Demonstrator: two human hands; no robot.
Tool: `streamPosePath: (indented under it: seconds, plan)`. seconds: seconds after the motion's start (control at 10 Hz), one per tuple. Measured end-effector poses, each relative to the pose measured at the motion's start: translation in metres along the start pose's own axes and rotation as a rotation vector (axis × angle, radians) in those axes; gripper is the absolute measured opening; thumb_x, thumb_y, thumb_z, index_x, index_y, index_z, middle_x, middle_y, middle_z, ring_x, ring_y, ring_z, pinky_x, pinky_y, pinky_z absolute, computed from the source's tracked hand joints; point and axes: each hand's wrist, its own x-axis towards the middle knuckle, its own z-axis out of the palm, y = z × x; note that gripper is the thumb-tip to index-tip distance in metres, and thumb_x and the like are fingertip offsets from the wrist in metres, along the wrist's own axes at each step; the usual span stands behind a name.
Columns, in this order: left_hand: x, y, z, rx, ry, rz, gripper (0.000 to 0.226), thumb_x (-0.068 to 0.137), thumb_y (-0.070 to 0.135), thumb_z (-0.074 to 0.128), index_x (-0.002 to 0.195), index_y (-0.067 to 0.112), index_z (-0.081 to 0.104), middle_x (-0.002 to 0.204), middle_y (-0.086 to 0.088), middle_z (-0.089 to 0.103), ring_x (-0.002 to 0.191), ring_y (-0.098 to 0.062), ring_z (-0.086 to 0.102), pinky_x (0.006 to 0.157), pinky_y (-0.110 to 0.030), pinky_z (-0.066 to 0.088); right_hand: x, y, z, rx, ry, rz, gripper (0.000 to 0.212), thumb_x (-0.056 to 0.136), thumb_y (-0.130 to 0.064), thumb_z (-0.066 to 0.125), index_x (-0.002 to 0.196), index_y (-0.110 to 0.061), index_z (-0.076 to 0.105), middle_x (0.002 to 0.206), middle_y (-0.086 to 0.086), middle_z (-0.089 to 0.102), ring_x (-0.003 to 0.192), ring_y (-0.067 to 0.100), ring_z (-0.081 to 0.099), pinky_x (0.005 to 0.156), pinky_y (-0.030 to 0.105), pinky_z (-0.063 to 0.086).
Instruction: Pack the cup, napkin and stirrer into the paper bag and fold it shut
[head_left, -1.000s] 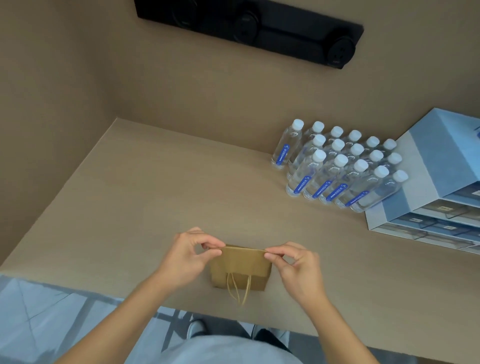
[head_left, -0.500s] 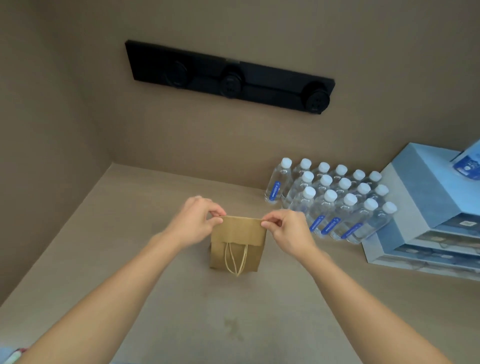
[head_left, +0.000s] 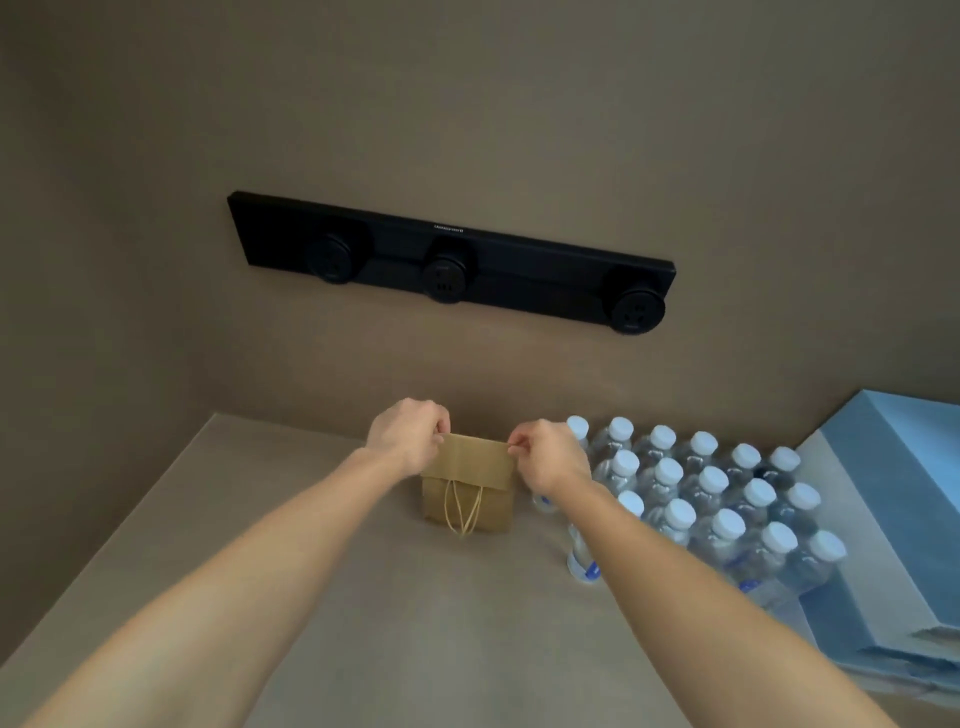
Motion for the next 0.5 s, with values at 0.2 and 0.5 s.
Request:
streamPosePath:
  seconds: [0.2,0.5]
  plan:
    - [0.021,0.005,0.024,0.134,-0.013,0.034,0.016,0.092,0.009,0.055,0.098,0.020,0.064,0.107,-0.005,0.063,0.102,-0.028,0.060,0.079,-0.038,0.051,0.022,0.010,0.017,-0.111,0.009,-0.012,0.021,0.086,-0.009,0.051,0.087,-0.021,0.068,0.099,0.008,0.070,0.091,0.032,0.065,0.071,0.034,0.051]
    - [0.005,0.005,0.030,0.061,-0.090,0.040,0.030,0.088,0.009,0.059,0.113,0.019,0.048,0.120,-0.007,0.044,0.100,-0.033,0.059,0.081,-0.040,0.051,-0.004,0.005,0.004,-0.162,0.055,-0.062,0.033,0.091,-0.021,0.060,0.122,-0.014,0.050,0.122,0.007,0.053,0.105,0.033,0.061,0.077,0.042,0.052]
